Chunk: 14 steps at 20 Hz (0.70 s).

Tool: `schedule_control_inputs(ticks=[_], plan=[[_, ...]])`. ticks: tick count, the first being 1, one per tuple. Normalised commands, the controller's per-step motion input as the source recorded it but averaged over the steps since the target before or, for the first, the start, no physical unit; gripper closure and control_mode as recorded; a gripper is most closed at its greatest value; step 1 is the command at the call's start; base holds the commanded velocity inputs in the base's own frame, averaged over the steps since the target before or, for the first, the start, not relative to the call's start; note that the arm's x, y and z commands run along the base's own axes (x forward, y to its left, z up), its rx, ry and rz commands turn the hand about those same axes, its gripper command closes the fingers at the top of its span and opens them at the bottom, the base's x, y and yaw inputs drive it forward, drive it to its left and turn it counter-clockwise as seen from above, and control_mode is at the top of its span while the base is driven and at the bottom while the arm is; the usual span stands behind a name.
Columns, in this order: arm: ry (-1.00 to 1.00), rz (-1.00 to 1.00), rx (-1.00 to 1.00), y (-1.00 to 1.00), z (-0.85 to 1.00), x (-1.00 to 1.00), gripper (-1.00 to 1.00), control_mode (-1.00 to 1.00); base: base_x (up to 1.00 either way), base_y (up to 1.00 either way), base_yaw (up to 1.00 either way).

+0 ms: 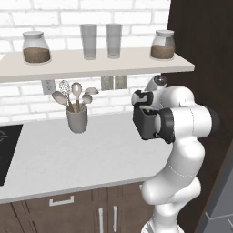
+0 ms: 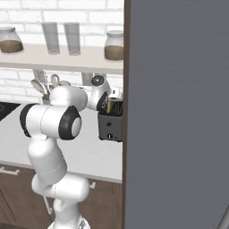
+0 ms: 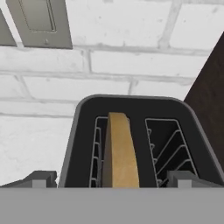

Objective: Start the toaster. Once the lever pops up, take the bread to the plate on the dining counter.

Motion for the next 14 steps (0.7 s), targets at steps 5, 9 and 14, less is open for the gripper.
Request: schedule_control_inputs(ticks=[5,9,14], plan=[[0.00,0.00,0.00,-0.14,-0.05,0.00,1.00,-1.00,0.00,0.00,0.00],[0.00,0.00,0.00,-0.24,-0.01,0.00,1.00,-1.00,0.00,0.00,0.00],[-0.01,0.00,0.02,-0.23,0.00,0.00,1.00,-1.00,0.00,0.00,0.00]])
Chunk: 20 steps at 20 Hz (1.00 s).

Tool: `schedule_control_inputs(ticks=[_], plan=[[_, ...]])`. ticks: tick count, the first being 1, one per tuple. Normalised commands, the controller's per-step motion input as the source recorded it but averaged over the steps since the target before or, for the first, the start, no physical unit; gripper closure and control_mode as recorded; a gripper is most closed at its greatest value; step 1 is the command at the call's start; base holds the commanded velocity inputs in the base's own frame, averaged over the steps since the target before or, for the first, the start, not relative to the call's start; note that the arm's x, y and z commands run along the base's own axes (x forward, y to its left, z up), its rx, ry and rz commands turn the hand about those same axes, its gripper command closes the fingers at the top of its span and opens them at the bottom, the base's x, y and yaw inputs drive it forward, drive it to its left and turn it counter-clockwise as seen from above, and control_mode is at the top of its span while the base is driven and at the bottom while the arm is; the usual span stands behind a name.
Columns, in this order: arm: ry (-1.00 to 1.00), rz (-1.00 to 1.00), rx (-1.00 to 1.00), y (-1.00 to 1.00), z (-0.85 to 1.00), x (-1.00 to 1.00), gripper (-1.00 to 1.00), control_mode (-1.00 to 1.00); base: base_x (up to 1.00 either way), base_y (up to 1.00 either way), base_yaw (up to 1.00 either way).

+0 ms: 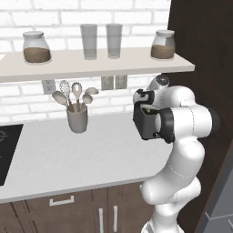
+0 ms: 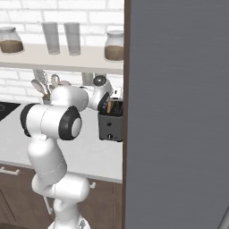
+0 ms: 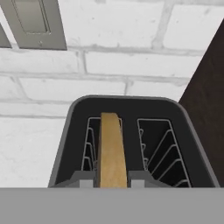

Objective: Start the toaster. Once the lever pops up, take the bread to the plate on the dining counter.

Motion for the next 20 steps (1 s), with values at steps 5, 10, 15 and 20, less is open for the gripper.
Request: schedule_control_inputs(ticks=[5,10,15,20], plan=[[-0.06,0.00,0.08,-0.25,0.08,0.00,1.00,-1.00,0.00,0.00,0.00],[-0.09,0.00,0.12,-0.24,0.28,0.00,1.00,-1.00,0.00,0.00,0.00],[-0.07,0.01,0.06,-0.16,0.44,0.00,1.00,-1.00,0.00,0.00,0.00],[-0.13,0.02,0.01,-0.08,0.60,0.00,1.00,-1.00,0.00,0.00,0.00]])
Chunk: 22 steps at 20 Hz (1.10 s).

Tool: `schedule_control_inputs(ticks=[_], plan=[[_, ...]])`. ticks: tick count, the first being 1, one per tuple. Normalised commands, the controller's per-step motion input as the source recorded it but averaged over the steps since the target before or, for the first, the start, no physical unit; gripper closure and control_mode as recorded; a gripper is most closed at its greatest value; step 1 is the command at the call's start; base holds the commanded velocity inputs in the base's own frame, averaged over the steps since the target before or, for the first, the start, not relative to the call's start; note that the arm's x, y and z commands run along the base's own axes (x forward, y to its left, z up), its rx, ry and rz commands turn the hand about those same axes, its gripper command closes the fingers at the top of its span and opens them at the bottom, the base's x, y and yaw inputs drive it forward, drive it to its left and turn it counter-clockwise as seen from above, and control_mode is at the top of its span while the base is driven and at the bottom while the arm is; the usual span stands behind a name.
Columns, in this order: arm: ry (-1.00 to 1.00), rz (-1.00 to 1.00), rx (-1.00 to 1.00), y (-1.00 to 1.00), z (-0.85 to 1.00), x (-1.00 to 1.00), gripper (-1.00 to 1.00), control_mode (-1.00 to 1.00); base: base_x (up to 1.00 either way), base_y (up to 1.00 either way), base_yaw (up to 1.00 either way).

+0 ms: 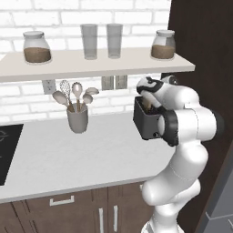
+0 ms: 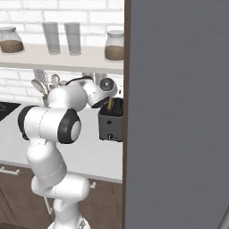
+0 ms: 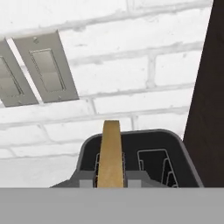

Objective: Start the toaster. Once the lever pops up, take the bread to the plate on the dining counter.

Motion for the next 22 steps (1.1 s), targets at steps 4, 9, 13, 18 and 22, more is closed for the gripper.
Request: schedule_control_inputs(ticks=[4,9,13,18,22], plan=[[-0.09,0.06,0.00,-0.11,0.90,0.00,1.00,-1.00,0.00,0.00,0.00],[-0.04,0.07,0.00,-0.11,0.73,-0.08,1.00,-1.00,0.00,0.00,0.00],[-0.09,0.07,0.00,-0.06,0.37,-0.52,1.00,-1.00,0.00,0.00,0.00],[-0.28,0.11,-0.15,0.00,0.08,-0.94,1.00,-1.00,0.00,0.00,0.00],[-0.27,0.10,-0.25,0.00,0.00,-1.00,1.00,-1.00,0.00,0.00,0.00]])
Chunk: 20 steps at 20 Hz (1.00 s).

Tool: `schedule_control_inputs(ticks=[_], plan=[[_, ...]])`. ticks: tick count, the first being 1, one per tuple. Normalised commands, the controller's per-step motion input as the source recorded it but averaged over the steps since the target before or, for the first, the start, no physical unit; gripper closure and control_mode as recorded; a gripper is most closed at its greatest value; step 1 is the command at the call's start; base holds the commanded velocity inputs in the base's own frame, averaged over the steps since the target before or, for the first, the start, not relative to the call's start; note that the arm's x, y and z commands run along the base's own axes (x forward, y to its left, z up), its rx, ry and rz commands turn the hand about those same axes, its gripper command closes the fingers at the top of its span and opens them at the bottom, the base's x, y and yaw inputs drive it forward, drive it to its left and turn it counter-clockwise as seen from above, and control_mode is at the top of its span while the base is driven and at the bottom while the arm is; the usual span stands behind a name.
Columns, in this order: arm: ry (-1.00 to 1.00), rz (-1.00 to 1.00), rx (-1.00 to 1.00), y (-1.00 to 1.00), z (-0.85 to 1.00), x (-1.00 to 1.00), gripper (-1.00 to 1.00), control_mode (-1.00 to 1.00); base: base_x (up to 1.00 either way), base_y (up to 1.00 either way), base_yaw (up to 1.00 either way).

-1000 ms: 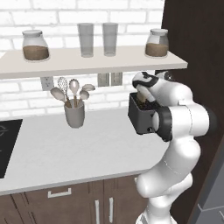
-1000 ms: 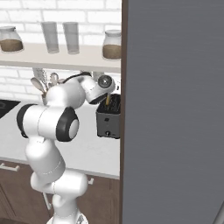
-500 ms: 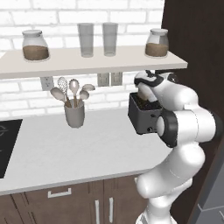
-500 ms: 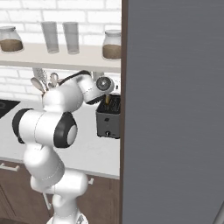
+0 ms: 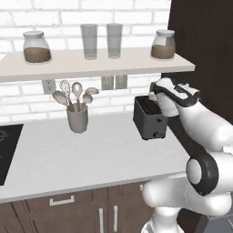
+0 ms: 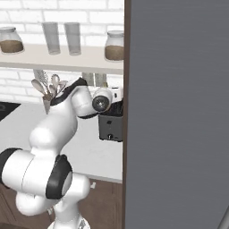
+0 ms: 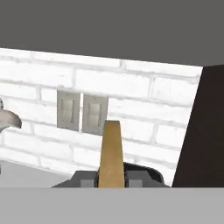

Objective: Start the toaster. Once the lever pops up, take the bread to the plate on the dining counter.

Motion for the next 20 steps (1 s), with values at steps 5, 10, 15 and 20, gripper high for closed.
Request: schedule_control_inputs(ticks=[5,10,15,20], plan=[[-0.22,0.13,-0.19,0.00,0.31,-1.00,1.00,-1.00,0.00,0.00,0.00],[-0.07,0.15,-0.25,0.00,0.30,-1.00,1.00,-1.00,0.00,0.00,0.00],[0.00,0.15,-0.31,0.00,0.25,-1.00,1.00,-1.00,0.00,0.00,0.00],[0.01,0.15,-0.28,0.00,0.35,-1.00,1.00,-1.00,0.00,0.00,0.00]])
